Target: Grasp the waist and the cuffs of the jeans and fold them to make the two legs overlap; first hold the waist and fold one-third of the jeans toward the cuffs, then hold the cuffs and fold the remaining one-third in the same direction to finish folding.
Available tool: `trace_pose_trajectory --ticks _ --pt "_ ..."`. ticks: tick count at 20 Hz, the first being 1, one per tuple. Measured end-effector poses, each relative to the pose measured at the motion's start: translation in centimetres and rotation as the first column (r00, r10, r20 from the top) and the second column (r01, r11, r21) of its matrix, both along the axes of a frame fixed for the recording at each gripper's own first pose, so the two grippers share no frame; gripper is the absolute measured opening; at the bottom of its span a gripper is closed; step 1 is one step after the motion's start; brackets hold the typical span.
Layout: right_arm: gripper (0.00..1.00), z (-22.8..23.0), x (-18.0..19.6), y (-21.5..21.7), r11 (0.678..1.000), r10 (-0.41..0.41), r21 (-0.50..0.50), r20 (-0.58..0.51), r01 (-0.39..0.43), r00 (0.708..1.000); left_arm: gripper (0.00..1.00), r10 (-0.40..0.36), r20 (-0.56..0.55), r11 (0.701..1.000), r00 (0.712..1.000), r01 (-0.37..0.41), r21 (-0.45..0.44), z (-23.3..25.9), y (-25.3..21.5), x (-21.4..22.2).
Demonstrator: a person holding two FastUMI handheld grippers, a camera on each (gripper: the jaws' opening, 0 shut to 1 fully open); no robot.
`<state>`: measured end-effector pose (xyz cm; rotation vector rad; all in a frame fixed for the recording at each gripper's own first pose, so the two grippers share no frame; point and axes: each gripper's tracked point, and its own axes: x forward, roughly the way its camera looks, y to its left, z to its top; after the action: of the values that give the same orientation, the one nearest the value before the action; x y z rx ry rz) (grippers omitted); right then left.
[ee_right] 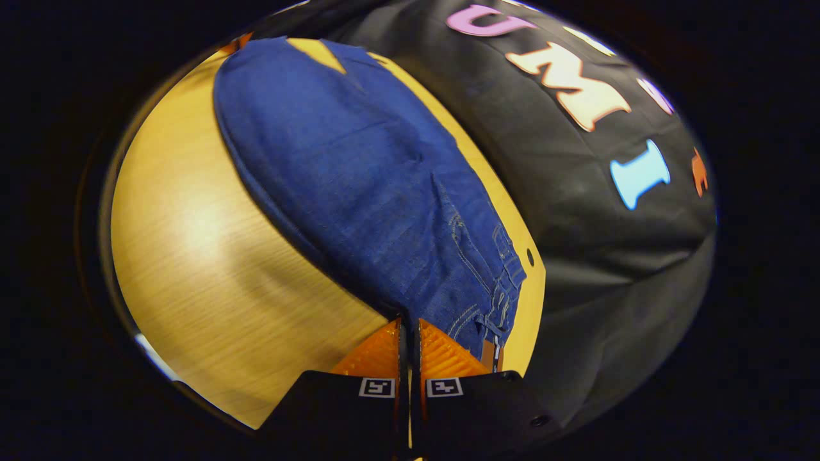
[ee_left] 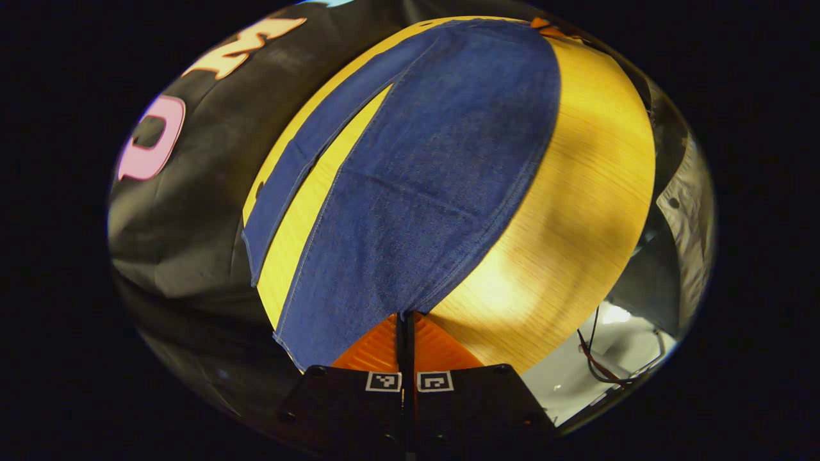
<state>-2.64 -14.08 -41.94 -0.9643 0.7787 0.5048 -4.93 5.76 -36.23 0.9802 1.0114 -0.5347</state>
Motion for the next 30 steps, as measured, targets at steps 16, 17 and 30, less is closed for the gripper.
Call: trace_pose_trajectory --ticks 16,17,30 --pt "0.03 11.5 17.4 5.0 0.868 -0.446 0.366 0.275 0.336 0.852 0.00 0.121 0.207 0.983 0.971 -0.089 -0.159 9.9 -0.7 20.5" --pt "0.04 11.4 18.3 5.3 0.866 -0.453 0.365 0.279 0.343 0.847 0.00 0.097 0.199 0.985 0.975 -0.066 -0.158 10.0 -0.9 21.7" --pt "0.03 3.7 28.5 7.6 0.826 -0.544 0.317 0.230 0.466 0.807 0.00 0.041 0.149 0.954 0.988 0.006 -0.301 2.7 -3.3 38.5"
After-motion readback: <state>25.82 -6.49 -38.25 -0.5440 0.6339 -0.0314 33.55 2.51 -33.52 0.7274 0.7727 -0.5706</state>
